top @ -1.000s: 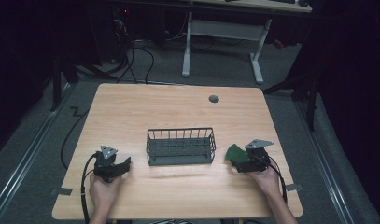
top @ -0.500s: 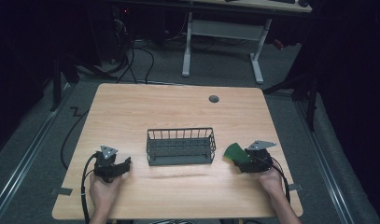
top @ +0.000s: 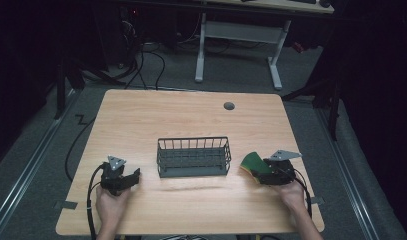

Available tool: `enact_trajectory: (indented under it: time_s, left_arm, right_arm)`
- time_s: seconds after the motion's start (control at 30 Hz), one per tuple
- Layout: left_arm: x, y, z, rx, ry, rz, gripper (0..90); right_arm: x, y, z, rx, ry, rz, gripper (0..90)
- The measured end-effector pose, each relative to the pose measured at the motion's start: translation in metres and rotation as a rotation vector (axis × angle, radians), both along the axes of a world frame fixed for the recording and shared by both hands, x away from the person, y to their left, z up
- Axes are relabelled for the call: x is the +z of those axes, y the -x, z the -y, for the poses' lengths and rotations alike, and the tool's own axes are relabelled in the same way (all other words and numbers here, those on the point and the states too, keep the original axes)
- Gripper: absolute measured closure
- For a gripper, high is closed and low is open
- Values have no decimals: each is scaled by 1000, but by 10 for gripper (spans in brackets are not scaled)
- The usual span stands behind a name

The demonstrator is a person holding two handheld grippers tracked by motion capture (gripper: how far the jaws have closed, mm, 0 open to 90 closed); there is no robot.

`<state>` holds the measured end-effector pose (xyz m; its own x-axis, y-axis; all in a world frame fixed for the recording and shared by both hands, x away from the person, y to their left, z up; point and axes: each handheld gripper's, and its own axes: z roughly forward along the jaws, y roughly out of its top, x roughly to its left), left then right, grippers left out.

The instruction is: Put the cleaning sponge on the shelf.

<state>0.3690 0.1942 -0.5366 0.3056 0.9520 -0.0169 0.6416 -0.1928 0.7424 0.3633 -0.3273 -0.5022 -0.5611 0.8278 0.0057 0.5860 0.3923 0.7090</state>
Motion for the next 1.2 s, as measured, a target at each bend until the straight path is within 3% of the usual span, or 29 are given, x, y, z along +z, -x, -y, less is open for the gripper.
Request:
enact_trajectory:
  time_s: [0.17, 0.47, 0.9, 1.2]
  left_arm:
    - [0, 0, 0, 0, 0, 0, 296]
    - [0, 0, 0, 2, 1, 1, 295]
    - [0, 0, 0, 0, 1, -1, 294]
    - [0, 0, 0, 1, 2, 0, 294]
  right_arm:
    - [6, 2, 2, -10, -28, -8, 288]
    - [24, 4, 0, -7, -85, 20, 293]
    - [45, 1, -7, -18, -121, 31, 294]
    - [62, -5, -15, 11, -119, 64, 295]
